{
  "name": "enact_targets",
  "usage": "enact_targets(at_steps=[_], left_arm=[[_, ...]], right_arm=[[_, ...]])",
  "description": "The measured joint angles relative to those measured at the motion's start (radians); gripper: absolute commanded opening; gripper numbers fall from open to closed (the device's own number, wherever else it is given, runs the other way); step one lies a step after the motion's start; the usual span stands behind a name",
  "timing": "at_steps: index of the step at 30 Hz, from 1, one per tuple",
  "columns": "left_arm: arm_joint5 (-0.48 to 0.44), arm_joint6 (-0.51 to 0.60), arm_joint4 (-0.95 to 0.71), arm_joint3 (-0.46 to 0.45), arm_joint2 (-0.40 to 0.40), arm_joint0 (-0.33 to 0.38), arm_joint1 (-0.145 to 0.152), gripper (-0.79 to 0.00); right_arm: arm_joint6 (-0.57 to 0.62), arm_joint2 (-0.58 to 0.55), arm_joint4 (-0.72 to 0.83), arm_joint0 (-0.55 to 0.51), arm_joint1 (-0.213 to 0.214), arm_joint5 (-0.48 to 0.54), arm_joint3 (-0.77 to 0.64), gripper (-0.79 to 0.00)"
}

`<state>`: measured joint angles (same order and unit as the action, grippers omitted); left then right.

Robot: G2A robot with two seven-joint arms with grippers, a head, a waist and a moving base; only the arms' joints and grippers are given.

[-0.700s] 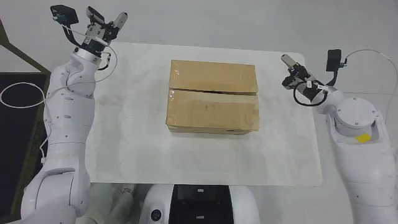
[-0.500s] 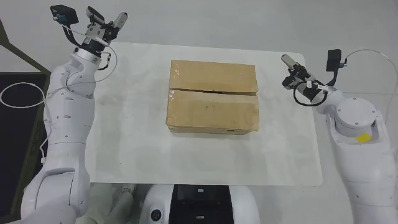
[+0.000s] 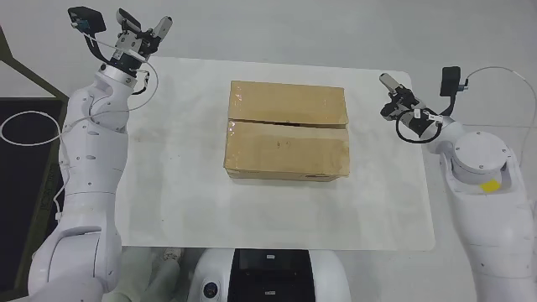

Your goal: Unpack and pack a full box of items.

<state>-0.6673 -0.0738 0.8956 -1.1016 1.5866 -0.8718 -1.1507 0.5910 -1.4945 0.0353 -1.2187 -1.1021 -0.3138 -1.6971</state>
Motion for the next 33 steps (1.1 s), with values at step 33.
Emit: enact_targets(at_steps=[33], left_arm=[[0.0, 0.0, 0.0, 0.0, 0.0, 0.0, 0.0, 0.0]], right_arm=[[0.351, -0.007, 0.199, -0.058, 0.02, 0.321, 0.101, 0.0]])
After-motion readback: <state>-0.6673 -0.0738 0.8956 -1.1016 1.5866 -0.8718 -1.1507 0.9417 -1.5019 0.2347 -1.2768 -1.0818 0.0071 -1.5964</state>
